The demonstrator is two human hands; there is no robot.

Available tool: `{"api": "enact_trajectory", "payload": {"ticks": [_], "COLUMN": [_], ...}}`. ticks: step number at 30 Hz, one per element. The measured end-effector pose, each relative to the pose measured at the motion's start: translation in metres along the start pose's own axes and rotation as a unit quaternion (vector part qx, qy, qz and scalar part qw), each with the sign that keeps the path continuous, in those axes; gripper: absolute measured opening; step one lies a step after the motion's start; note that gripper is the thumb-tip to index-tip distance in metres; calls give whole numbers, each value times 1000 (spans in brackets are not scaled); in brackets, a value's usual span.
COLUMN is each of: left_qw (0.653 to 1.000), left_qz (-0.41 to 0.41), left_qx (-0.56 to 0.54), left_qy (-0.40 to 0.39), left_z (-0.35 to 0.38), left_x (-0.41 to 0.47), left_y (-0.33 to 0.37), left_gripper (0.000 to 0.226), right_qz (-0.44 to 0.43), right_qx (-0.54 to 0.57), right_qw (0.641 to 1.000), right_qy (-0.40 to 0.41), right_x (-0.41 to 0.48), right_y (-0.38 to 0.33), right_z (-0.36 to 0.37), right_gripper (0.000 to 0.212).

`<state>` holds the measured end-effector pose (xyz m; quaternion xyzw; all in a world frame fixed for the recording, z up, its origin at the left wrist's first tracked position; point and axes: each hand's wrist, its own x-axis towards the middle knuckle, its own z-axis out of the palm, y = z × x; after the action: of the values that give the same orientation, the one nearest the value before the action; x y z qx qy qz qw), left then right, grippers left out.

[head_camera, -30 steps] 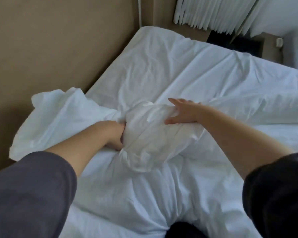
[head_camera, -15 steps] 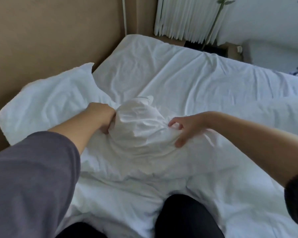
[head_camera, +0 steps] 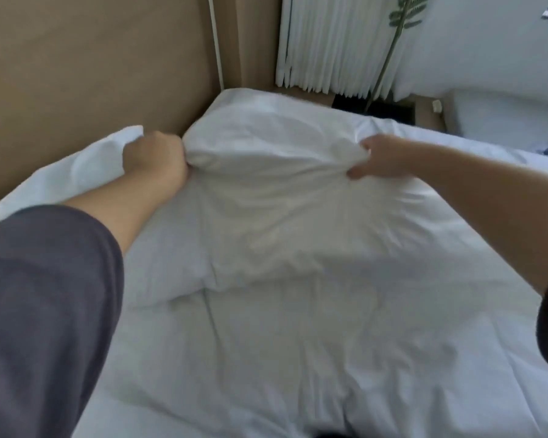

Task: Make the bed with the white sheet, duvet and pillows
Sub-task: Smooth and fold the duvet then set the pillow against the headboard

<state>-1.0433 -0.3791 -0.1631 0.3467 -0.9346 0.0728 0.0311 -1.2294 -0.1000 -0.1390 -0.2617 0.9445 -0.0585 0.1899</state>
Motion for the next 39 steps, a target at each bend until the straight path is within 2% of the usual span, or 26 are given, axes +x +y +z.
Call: {"api": "enact_trajectory", "payload": {"ticks": [3, 6, 9, 11, 13, 15, 17, 19, 22, 26, 30, 35, 39], "left_qw": [982, 954, 911, 907, 935, 958, 953, 952, 967, 956, 925, 916, 905], "left_qz": [-90, -134, -154, -135, -92, -26, 10, 23, 35, 55, 72, 20, 8], "left_qx": [-150, -241, -363, -395, -341, -248, -169, -106, -77, -79, -81, -60, -58], "left_qy": [78, 122, 118, 54, -38, -141, -249, -286, -239, -278, -364, -397, -421], "left_z": [-36, -74, -86, -66, -20, 47, 120, 176, 209, 196, 182, 177, 181], "left_x": [84, 156, 216, 241, 245, 224, 187, 152, 131, 129, 100, 110, 116], "left_y": [37, 85, 124, 142, 159, 176, 187, 190, 188, 184, 194, 212, 216], "left_gripper": [30, 34, 42, 60, 82, 88, 89, 92, 92, 100, 128, 149, 155], "right_qz": [17, 89, 128, 103, 49, 37, 41, 28, 17, 28, 41, 29, 29], "right_qx": [15, 80, 202, 253, 241, 119, -22, -93, -109, -111, -96, -95, -103], "right_qw": [980, 945, 895, 896, 939, 989, 999, 995, 994, 993, 993, 993, 992], "right_qy": [196, 304, 376, 351, 240, 78, -25, -34, 2, -33, -61, -61, -63], "right_x": [58, 111, 165, 200, 230, 252, 261, 263, 273, 280, 277, 272, 243], "right_y": [11, 28, 51, 65, 70, 72, 75, 81, 92, 87, 83, 86, 91], "right_z": [-58, -100, -123, -113, -73, -9, 65, 124, 156, 148, 139, 135, 140], "right_gripper": [30, 25, 18, 24, 45, 66, 69, 69, 70, 69, 67, 67, 67]}}
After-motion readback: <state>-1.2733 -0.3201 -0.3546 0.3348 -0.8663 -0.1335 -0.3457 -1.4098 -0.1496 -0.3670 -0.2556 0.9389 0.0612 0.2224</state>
